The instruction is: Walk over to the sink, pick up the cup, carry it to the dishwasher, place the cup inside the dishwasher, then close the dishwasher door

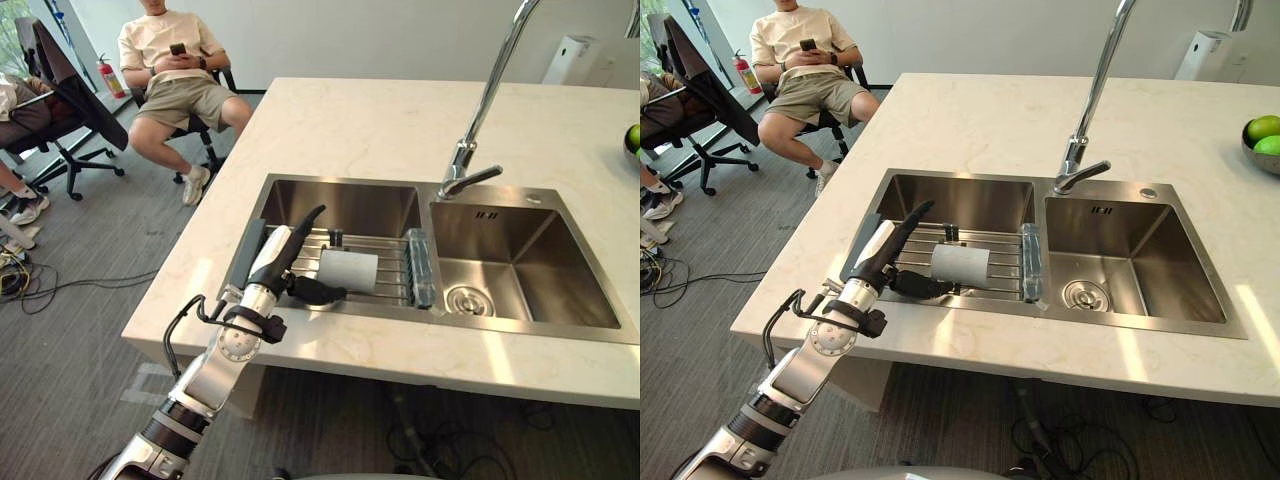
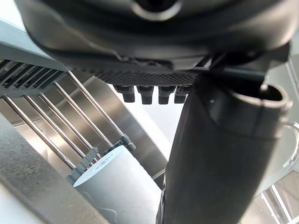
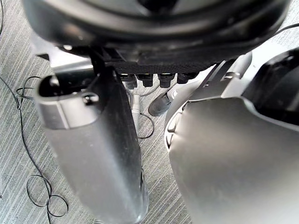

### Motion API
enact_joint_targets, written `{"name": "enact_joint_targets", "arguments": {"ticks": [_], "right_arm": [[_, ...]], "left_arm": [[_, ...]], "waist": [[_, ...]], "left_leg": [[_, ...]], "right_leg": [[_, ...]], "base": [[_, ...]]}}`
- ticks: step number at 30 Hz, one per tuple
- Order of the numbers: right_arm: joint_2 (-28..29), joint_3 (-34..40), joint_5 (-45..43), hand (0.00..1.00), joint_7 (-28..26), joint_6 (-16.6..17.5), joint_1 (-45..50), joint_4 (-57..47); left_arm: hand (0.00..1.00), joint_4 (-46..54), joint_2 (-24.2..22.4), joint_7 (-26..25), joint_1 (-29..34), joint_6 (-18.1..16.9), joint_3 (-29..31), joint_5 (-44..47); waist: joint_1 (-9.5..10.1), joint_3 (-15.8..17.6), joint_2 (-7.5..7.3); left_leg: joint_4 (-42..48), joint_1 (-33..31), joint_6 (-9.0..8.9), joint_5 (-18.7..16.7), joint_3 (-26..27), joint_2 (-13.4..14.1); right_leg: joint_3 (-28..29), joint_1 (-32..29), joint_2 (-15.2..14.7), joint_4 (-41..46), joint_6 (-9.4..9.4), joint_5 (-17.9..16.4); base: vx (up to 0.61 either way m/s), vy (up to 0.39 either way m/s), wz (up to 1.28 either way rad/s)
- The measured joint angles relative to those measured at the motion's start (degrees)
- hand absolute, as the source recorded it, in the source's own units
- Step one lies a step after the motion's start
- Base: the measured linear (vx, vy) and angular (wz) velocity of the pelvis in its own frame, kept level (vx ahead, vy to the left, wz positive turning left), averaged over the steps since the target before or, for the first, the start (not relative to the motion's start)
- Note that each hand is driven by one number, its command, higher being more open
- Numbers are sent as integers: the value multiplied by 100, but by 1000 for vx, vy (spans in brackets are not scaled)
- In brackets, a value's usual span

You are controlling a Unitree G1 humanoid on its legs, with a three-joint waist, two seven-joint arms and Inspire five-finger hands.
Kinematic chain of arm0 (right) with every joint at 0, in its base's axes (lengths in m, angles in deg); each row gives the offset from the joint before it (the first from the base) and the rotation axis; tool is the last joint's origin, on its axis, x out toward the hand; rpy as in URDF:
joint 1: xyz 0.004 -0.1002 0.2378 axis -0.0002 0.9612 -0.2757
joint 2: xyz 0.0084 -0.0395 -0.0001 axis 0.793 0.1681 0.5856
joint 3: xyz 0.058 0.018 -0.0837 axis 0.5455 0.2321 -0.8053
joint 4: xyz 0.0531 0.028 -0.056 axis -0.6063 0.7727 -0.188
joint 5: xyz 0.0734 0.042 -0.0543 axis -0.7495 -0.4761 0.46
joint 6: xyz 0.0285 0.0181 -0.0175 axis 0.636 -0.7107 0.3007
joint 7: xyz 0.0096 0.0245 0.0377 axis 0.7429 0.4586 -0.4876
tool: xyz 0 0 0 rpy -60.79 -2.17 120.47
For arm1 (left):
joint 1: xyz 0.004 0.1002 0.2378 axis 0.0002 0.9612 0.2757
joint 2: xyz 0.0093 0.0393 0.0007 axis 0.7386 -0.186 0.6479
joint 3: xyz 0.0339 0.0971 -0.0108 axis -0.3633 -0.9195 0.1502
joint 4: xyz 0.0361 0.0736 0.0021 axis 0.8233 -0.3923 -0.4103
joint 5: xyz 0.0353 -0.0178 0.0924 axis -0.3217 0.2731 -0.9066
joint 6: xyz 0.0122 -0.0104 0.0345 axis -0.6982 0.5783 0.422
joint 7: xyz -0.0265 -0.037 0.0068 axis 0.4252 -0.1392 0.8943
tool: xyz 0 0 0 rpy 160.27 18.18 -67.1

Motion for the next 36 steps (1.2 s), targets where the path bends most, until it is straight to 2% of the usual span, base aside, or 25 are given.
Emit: {"name": "enact_joint_targets", "arguments": {"ticks": [6, 11, 13, 18, 27, 36], "right_arm": [[122, 348, 106, 100, -496, 133, 325, 43], [192, 526, 137, 100, -694, 204, 367, 70], [223, 526, 178, 100, -734, 241, 355, 62], [279, 521, 232, 100, -734, 246, 353, 32], [352, 531, 239, 100, -743, 263, 371, -116], [352, 243, 285, 100, -579, 291, 392, -369]], "left_arm": [[100, 48, -239, -79, -312, -96, 386, 115], [100, 86, -248, 346, -492, -98, 359, -361], [100, 86, -245, 606, -502, -24, 232, -698], [100, 85, -234, 769, -502, 259, -35, -878], [100, -437, 195, 789, -502, 266, -363, -1122], [100, -624, 199, 476, -502, 156, -366, -1253]], "waist": [[-14, 4, -4], [-48, 13, -13], [-53, 17, -19], [-72, 48, -65], [-167, 121, -167], [-230, 143, -192]], "left_leg": [[57, 39, 8, -81, 114, -5], [118, 39, 30, -137, 121, -39], [138, 40, 59, -163, 115, -81], [260, 30, 90, -295, 123, -151], [336, -17, 131, -340, 147, -200], [308, -6, 120, -351, 149, -217]], "right_leg": [[121, -21, -17, 24, 14, 1], [179, -91, -78, 166, 56, -65], [186, -106, -132, 226, 73, -92], [233, -124, -230, 320, 130, -140], [302, -211, -286, 355, 137, -151], [296, -177, -286, 240, 73, -146]], "base": [[-13, 3, -11], [-3, 4, -5], [0, 0, 0], [-3, 9, -2], [1, 7, -4], [0, 0, 0]]}}
